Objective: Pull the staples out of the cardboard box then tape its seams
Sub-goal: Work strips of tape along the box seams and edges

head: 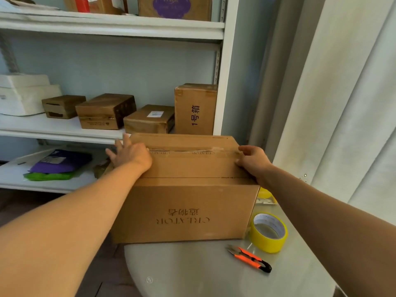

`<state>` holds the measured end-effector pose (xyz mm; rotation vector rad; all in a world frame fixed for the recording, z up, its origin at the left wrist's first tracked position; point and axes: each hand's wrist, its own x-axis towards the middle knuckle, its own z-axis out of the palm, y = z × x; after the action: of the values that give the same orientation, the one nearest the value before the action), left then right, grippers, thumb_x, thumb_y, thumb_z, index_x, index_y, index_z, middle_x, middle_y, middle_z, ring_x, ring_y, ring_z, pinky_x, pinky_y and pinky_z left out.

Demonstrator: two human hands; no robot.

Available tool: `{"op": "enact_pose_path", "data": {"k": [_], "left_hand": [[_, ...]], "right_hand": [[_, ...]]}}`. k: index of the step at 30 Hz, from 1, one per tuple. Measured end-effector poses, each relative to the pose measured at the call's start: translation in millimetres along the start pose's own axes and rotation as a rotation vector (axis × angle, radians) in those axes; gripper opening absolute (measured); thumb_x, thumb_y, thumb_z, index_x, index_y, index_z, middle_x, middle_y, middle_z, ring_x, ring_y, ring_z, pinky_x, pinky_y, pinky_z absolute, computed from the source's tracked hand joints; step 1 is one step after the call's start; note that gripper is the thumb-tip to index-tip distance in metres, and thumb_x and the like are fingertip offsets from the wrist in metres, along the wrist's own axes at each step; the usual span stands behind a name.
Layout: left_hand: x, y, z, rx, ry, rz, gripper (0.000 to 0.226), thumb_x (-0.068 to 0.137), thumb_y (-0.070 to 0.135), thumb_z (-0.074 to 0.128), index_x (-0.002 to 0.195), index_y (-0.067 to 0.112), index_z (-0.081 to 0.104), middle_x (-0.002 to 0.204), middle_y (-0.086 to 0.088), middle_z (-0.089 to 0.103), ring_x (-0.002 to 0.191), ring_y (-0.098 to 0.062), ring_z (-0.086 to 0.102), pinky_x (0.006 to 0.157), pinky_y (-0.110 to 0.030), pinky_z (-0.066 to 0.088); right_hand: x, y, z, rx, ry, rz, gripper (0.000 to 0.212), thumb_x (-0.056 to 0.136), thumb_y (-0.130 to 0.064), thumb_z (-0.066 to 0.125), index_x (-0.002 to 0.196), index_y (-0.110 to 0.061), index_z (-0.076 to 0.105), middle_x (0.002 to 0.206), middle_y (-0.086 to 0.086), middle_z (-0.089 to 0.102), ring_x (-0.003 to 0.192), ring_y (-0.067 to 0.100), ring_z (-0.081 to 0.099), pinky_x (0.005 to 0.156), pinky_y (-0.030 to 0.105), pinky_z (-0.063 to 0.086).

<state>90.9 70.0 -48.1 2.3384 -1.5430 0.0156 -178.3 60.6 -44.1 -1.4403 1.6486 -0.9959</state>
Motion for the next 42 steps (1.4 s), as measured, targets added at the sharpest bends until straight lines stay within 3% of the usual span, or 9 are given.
{"op": "enact_pose_path", "data": {"k": [5,16,19,22,25,27,31,34,42], "left_hand": [[-18,47,17,0.038,-0.146,0.271,0.066,0.096,0.059,0.018,0.150,0.022,0.021,0.159,-0.008,0.009,0.147,-0.029,0.005,0.117,-0.050,0.004],[-39,106,33,0.049,-0.175,0.468,0.068,0.094,0.064,0.015,0.151,0.027,0.016,0.160,-0.001,0.008,0.147,-0.024,0.006,0.115,-0.058,0.002],[-33,118,37,0.000,-0.117,0.506,0.055,0.099,0.052,0.020,0.147,0.025,0.030,0.156,-0.002,0.024,0.144,-0.022,0.021,0.116,-0.055,0.010],[-47,128,40,-0.109,0.132,0.575,0.038,0.103,0.030,0.029,0.136,0.022,0.046,0.142,-0.001,0.047,0.132,-0.021,0.041,0.114,-0.046,0.024],[-86,134,47,-0.286,0.369,0.952,0.034,0.097,0.011,0.042,0.127,0.018,0.055,0.124,-0.003,0.055,0.115,-0.022,0.051,0.096,-0.039,0.042],[-110,135,58,-0.275,0.234,1.215,0.030,0.095,0.010,0.045,0.121,0.018,0.058,0.116,-0.003,0.057,0.096,-0.023,0.058,0.073,-0.035,0.049],[-132,139,114,-0.214,-0.439,0.824,0.034,0.092,0.013,0.050,0.125,0.021,0.055,0.130,-0.002,0.056,0.113,-0.026,0.057,0.087,-0.038,0.050],[-136,135,149,-0.455,-0.737,0.462,0.056,0.085,-0.001,0.060,0.137,0.015,0.047,0.138,-0.006,0.049,0.097,-0.031,0.067,0.071,-0.043,0.058],[-155,137,178,-0.639,-0.526,0.370,0.012,0.086,0.016,0.063,0.095,0.023,0.069,0.080,0.001,0.072,0.064,-0.015,0.069,0.058,-0.029,0.054]], "right_hand": [[8,5,1,-0.016,0.099,0.078,0.054,0.091,-0.021,0.063,0.140,-0.011,0.043,0.129,0.009,0.056,0.111,0.027,0.057,0.095,0.041,0.048],[-10,58,-27,-0.111,0.352,0.087,0.031,0.098,-0.026,0.044,0.101,-0.005,0.067,0.099,0.016,0.068,0.091,0.033,0.064,0.087,0.046,0.054],[-25,75,-33,-0.375,0.069,0.169,0.020,0.093,-0.017,0.050,0.092,-0.005,0.066,0.093,0.015,0.068,0.090,0.031,0.065,0.080,0.036,0.052],[-39,89,-27,-0.646,-0.197,0.223,0.035,0.092,-0.026,0.059,0.118,-0.004,0.061,0.120,0.014,0.061,0.113,0.030,0.057,0.091,0.031,0.046],[-49,108,-22,-0.891,-0.319,0.153,0.052,0.081,-0.035,0.072,0.123,-0.005,0.060,0.125,0.011,0.057,0.113,0.028,0.055,0.093,0.031,0.047],[-50,118,-19,-0.938,-0.318,0.092,0.041,0.081,-0.029,0.072,0.114,-0.005,0.063,0.119,0.011,0.060,0.111,0.028,0.057,0.089,0.030,0.047],[-51,123,-17,-0.976,-0.289,0.019,0.014,0.084,-0.018,0.062,0.075,-0.011,0.053,0.081,0.004,0.052,0.090,0.024,0.052,0.060,0.021,0.039],[-56,123,-19,-1.014,-0.308,-0.021,0.009,0.087,-0.018,0.060,0.084,-0.014,0.053,0.090,0.005,0.048,0.091,0.024,0.051,0.067,0.024,0.037],[-55,130,-26,-0.975,-0.299,0.006,0.024,0.087,-0.021,0.064,0.109,-0.012,0.063,0.109,0.009,0.057,0.107,0.028,0.056,0.074,0.024,0.037]]}}
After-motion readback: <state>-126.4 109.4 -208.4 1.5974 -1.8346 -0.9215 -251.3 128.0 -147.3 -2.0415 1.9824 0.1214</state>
